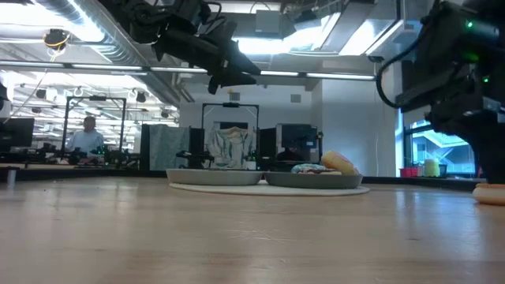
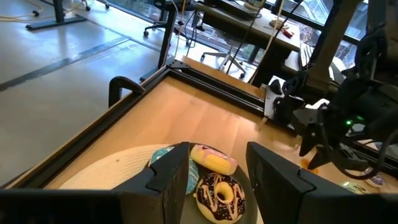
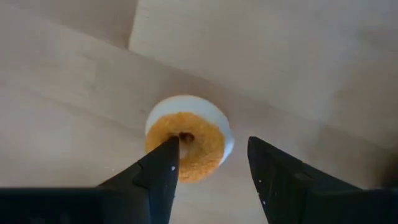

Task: Pick & Place donuts
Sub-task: Put the small orange donut on the gray plate

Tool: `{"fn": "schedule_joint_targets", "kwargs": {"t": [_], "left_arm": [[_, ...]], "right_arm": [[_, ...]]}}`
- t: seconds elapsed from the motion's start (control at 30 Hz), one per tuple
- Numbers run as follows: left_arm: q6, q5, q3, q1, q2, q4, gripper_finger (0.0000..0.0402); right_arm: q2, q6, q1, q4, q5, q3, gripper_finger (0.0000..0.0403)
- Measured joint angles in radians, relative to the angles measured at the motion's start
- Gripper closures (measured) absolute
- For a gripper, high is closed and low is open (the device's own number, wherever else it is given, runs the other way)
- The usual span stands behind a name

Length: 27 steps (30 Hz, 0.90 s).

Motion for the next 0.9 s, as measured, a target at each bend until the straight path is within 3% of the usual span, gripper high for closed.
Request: {"fn": "schedule_joint_targets", "kwargs": {"t": [0.4, 0.6, 0.9], "left_arm": [[0.027, -0.007, 0.000, 0.000, 0.000, 0.000, 0.0245], [0.014, -0.003, 0.000, -0.004, 0.000, 0.000, 0.0248], [0.003, 0.000, 0.000, -0.018, 0.000, -0.002, 0.0245]], "right_arm": [[0.026, -0.005, 0.000, 0.034, -0.024, 0.002, 0.0317], [0.026, -0.110, -0.012, 0.010, 0.055, 0.131, 0.0350], [0.025, -0.398, -0.170, -0.141, 0.181, 0.396, 0.0353]]}}
